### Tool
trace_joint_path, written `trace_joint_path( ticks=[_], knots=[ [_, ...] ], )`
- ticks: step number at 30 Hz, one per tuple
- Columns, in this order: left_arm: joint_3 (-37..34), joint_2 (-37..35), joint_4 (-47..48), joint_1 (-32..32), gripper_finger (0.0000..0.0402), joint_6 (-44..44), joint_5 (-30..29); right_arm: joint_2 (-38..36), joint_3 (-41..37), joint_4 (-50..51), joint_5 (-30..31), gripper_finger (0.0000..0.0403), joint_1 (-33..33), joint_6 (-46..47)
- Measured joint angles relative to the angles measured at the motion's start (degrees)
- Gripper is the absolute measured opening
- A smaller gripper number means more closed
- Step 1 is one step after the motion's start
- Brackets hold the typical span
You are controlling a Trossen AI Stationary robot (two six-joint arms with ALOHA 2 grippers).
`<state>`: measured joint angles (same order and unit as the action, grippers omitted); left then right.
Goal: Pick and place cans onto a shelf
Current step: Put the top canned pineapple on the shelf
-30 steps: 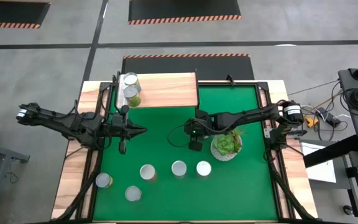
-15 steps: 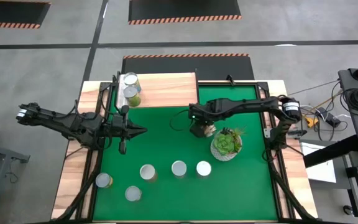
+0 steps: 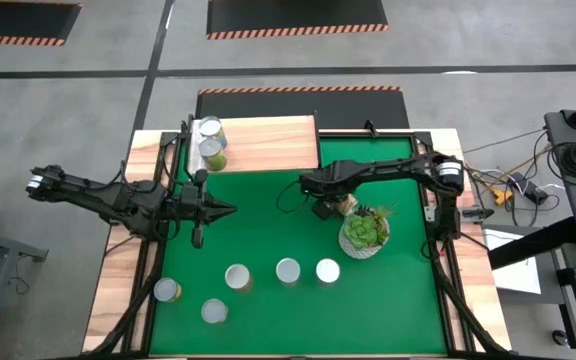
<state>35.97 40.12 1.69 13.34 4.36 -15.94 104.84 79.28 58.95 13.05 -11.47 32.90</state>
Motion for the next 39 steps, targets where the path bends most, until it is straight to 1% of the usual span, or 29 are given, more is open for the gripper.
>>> trace_joint_path(
  ticks=[3,5,8,14,15,19,22,25,27,30,34,39],
  knots=[
    [0.00,0.00,0.02,0.02,0.0000,0.00,-0.01,1.59,0.05,0.02,-1.24,0.0346,-0.85,-1.09],
    [0.00,0.00,0.04,0.00,0.0000,0.00,-0.01,2.68,0.05,-0.02,-2.79,0.0338,-1.04,-2.93],
    [0.00,0.00,0.04,0.02,0.0000,0.00,0.00,3.39,0.05,-0.51,-3.07,0.0324,-0.95,-4.10],
    [0.00,0.00,0.04,0.01,0.0000,-0.02,-0.01,2.50,0.16,-0.76,-3.05,0.0277,-0.80,-4.48],
    [0.00,0.00,0.04,0.02,0.0000,-0.02,0.00,2.04,0.16,-0.78,-3.05,0.0275,-0.80,-4.55],
    [0.00,0.00,0.04,0.02,0.0000,-0.02,-0.02,-0.95,0.16,-0.88,-2.97,0.0275,0.08,-6.95],
    [0.00,0.00,0.04,0.02,0.0000,-0.02,-0.02,-4.45,0.44,-1.21,-3.05,0.0288,1.97,-7.90],
    [0.00,0.00,0.00,0.00,0.0000,-0.02,-0.02,-8.94,0.74,-4.44,-2.99,0.0296,4.54,-10.29],
    [0.00,0.00,0.00,0.00,0.0000,-0.01,-0.01,-11.80,0.34,-9.81,-2.99,0.0295,6.62,-12.24],
    [0.00,0.08,-0.13,0.00,0.0000,0.00,-0.02,-15.84,-1.62,-21.46,-3.03,0.0291,9.92,-18.15],
    [0.00,1.08,-1.24,0.00,0.0000,0.49,-0.02,-19.75,-8.06,-43.25,-3.07,0.0289,14.36,-28.89],
    [0.00,4.40,-2.22,0.00,0.0000,5.15,-0.02,-21.44,-20.45,-74.47,-3.27,0.0288,18.18,-43.25]
  ],
)
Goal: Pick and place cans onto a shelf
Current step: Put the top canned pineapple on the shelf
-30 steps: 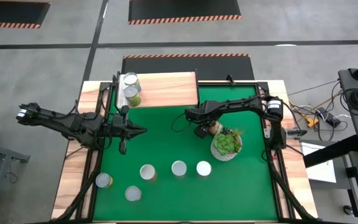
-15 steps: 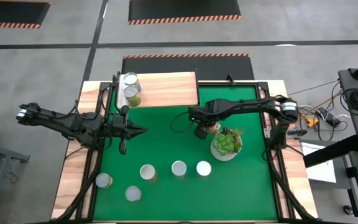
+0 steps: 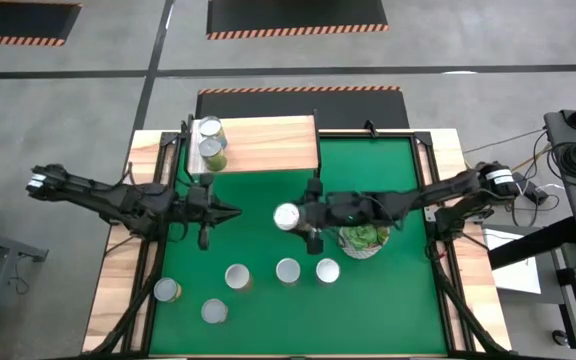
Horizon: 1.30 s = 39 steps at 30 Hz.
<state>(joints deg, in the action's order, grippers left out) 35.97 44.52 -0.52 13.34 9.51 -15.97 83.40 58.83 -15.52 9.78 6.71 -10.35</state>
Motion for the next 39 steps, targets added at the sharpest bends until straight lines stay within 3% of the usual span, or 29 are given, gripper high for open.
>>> trace_joint_path(
  ticks=[4,7,15,20,31,35,39],
  knots=[
    [-0.10,5.37,-2.72,0.00,0.0000,3.14,0.01,0.32,-8.78,-23.28,0.24,0.0288,0.29,-5.46],
    [-0.15,10.57,-9.20,0.00,0.0000,2.96,0.16,0.90,-12.06,-33.88,0.27,0.0292,0.12,-5.72],
    [1.22,20.28,-17.31,0.17,0.0016,-1.90,0.59,0.82,-13.14,-37.03,0.24,0.0294,0.16,-7.57],
    [4.78,23.07,-15.13,0.17,0.0086,-3.07,-0.04,0.76,-13.14,-36.51,0.26,0.0294,0.14,-7.63],
    [7.32,26.64,-9.88,0.20,0.0313,-4.96,-7.61,0.76,-13.14,-35.41,0.26,0.0293,0.14,-5.96],
    [7.32,28.57,-12.79,0.15,0.0351,-5.13,-10.63,0.76,-13.14,-35.72,0.26,0.0293,0.14,-5.72],
    [7.32,30.58,-17.57,-0.03,0.0359,-6.48,-11.78,0.76,-13.14,-35.68,0.26,0.0293,0.14,-5.70]
  ],
)
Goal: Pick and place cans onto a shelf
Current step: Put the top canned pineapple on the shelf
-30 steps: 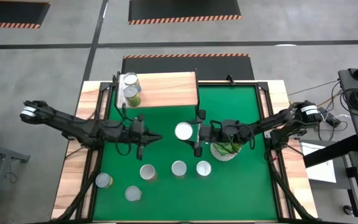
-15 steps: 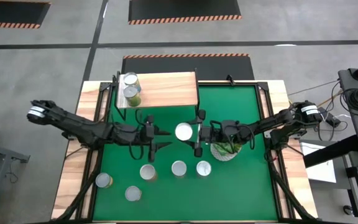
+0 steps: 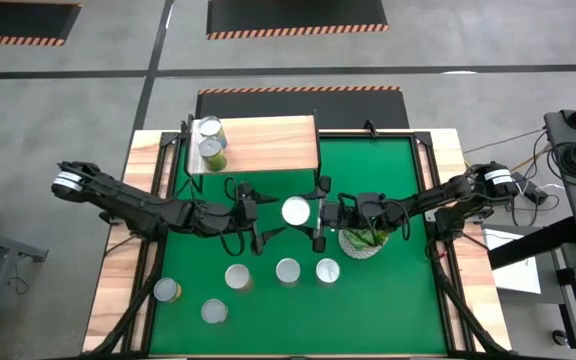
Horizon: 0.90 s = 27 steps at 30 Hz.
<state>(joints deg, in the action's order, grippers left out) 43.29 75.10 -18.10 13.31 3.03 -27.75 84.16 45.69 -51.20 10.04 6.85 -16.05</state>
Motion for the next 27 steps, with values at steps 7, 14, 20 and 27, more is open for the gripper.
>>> trace_joint_path(
  ticks=[7,14,20,27],
  knots=[
    [0.00,3.11,-4.05,-0.24,0.0356,-1.11,0.04,0.28,0.04,-0.09,-0.02,0.0294,0.00,0.00],
    [-0.02,6.55,-10.25,-0.30,0.0350,-3.46,0.04,0.28,0.04,-0.09,-2.59,0.0294,-0.02,0.46],
    [-0.02,7.53,-10.35,-0.30,0.0306,-3.64,-0.33,0.28,0.04,0.14,-2.60,0.0294,-0.02,0.66],
    [-0.02,7.53,-10.39,-0.30,0.0278,-3.14,-0.39,0.28,0.31,0.37,-2.56,0.0310,-0.02,1.86]
  ],
)
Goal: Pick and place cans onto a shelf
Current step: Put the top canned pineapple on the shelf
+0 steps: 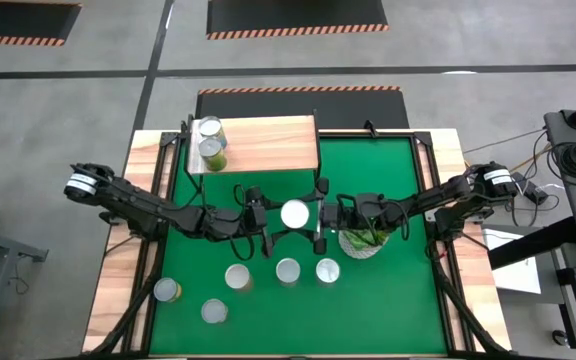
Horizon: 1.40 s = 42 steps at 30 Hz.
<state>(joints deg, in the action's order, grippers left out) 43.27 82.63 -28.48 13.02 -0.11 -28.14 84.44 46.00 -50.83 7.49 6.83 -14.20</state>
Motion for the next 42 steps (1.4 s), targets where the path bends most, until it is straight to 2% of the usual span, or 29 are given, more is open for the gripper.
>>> trace_joint_path(
  ticks=[7,12,21,26,29,34,36,39,42],
  knots=[
    [0.00,0.02,0.20,0.11,0.0287,0.45,0.11,-0.49,2.92,6.50,0.02,0.0354,0.00,0.23],
    [-0.54,0.00,-1.29,0.41,0.0287,1.03,0.12,-2.08,5.71,12.26,0.07,0.0364,0.01,0.11],
    [-5.93,-0.17,-17.37,3.14,0.0286,-4.67,-0.07,-10.77,8.63,27.36,-0.65,0.0365,0.17,0.81],
    [-8.22,-0.28,-26.13,4.46,0.0285,-9.34,0.99,-16.47,7.43,31.53,-0.90,0.0365,0.30,2.02],
    [-8.61,-0.28,-28.10,4.88,0.0284,-11.52,5.00,-17.88,6.16,31.40,-1.66,0.0365,0.48,3.52],
    [-8.59,-0.63,-34.68,5.09,0.0284,-13.34,21.79,-16.96,1.96,26.48,-3.06,0.0365,0.31,6.14],
    [-8.61,-1.03,-37.88,5.05,0.0284,-13.44,26.57,-15.88,-0.31,22.26,-3.56,0.0365,0.40,6.67],
    [-8.61,-2.58,-40.50,5.07,0.0285,-12.20,27.63,-13.27,-2.54,14.65,-4.33,0.0365,0.70,3.72],
    [-8.61,-4.41,-39.33,4.98,0.0285,-11.18,27.52,-9.61,-2.69,10.21,-4.34,0.0365,0.75,2.06]
  ],
)
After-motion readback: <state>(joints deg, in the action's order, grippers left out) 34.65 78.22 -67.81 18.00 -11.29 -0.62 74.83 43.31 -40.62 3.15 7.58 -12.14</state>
